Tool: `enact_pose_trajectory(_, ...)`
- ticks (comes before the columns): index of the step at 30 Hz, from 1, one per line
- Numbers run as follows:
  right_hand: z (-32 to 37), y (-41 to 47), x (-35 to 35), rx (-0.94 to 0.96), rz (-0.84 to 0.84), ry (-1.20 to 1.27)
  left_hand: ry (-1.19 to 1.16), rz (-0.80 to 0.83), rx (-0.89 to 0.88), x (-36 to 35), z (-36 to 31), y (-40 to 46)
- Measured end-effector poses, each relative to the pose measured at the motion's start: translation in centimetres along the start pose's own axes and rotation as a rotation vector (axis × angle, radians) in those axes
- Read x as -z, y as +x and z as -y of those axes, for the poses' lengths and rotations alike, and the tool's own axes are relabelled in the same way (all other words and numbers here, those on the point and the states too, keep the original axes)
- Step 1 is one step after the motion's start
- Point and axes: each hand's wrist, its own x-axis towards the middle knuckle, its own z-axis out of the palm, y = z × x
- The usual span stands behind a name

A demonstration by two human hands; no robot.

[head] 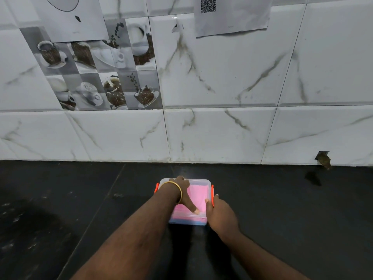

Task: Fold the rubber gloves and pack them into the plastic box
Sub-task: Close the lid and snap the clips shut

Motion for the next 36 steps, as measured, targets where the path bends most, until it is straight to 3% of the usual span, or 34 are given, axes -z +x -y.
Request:
enact_pose_trajectory(8,-0.4,-0.3,-0.1,-0.023,-0.007,-0.004,-0.039,-0.031,-0.033,-0.8,0.2,-0.3)
enact_pose_trajectory(16,0.2,-0.7,0.0,-0.064,-0.002,-0.048,-0.246,-0.268,-0.069,-4.1,1.9,-2.1)
enact_pose_trajectory(19,0.3,-1.2,0.1,-0.059,-0.093,-0.032,-0.326,-0.319,-0.114,-5.2,2.4,-2.8)
enact_pose_trajectory(22,0.6,-2.3,-0.1,-0.023,-0.207,-0.001,-0.202,-0.445,-0.155,-5.6,4.0,-3.6)
enact_pose_trajectory(24,0.8,-3.2,-0.4,-0.014,-0.24,-0.029,-0.173,-0.518,-0.077,-5.8,5.4,-4.4)
enact_pose_trajectory(28,1.2,-4.4,-1.0,-0.083,-0.23,-0.056,-0.249,-0.409,0.131,-7.0,7.3,-6.0)
enact_pose_trajectory(36,1.7,-4.8,-1.5,-0.089,-0.252,0.004,-0.319,-0.46,0.14,-10.0,6.8,-6.6)
